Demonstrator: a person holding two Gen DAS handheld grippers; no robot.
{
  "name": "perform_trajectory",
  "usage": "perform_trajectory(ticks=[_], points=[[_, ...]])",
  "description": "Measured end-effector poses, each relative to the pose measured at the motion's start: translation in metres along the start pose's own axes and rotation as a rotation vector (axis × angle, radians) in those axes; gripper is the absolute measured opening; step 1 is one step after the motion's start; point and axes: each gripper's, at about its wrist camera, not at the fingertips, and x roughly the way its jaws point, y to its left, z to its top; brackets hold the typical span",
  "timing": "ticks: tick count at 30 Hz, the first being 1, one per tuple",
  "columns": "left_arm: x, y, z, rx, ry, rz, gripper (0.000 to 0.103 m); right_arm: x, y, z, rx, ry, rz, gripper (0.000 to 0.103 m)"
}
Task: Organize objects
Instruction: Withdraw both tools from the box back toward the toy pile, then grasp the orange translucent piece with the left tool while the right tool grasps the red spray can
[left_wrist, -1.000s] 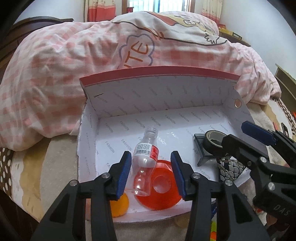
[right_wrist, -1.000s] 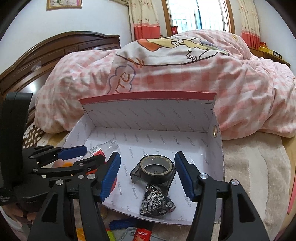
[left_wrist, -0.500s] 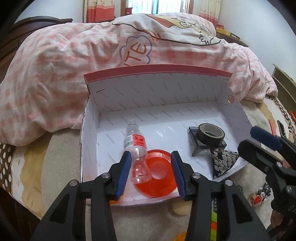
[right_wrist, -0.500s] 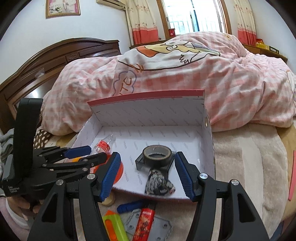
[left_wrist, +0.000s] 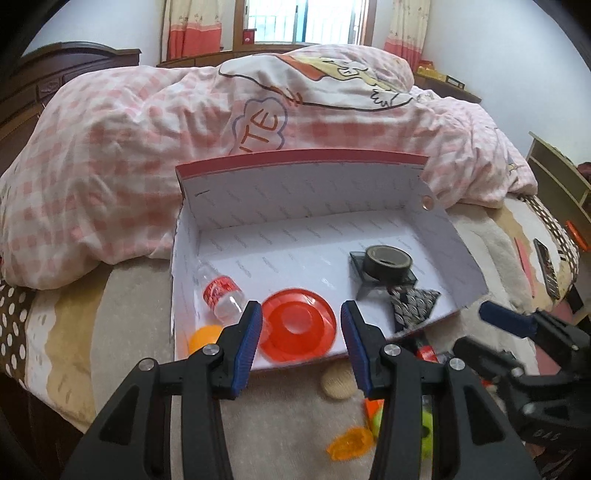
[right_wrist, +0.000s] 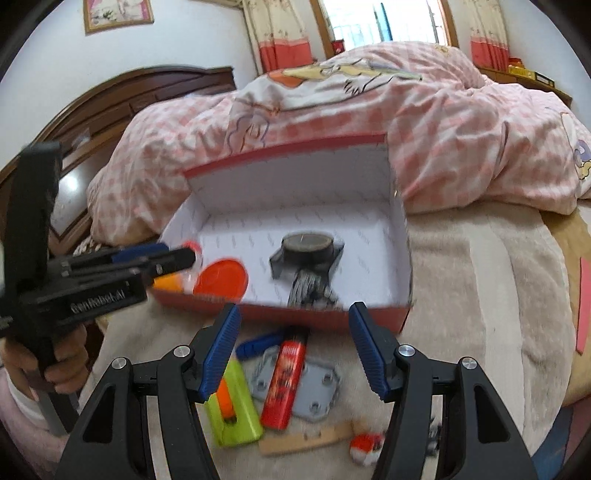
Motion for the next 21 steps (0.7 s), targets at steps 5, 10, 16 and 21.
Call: perform_trajectory(ticks=[5,10,16,21], points=[[-0.01,-0.001,-0.018,-0.017,0.011,-0.038,0.044,0.0,0.003,-0.015,0.002,0.027,0.022,0.062],[-0.016,-0.004,-0.035,-0.009,0.019,-0.042,0.044,0.005,0.003,-0.025,0.021,0.051,0.025,0.052],[-0.02,-0.009,-0.055,0.008,0.024,-0.047,0.044,0.015,0.005,-0.031,0.019,0.074,-0.01,0.047],[-0.017,-0.016,-0.068,0.034,0.046,-0.042,0.044,0.025,0.003,-0.037,0.026,0.096,-0.015,0.046]])
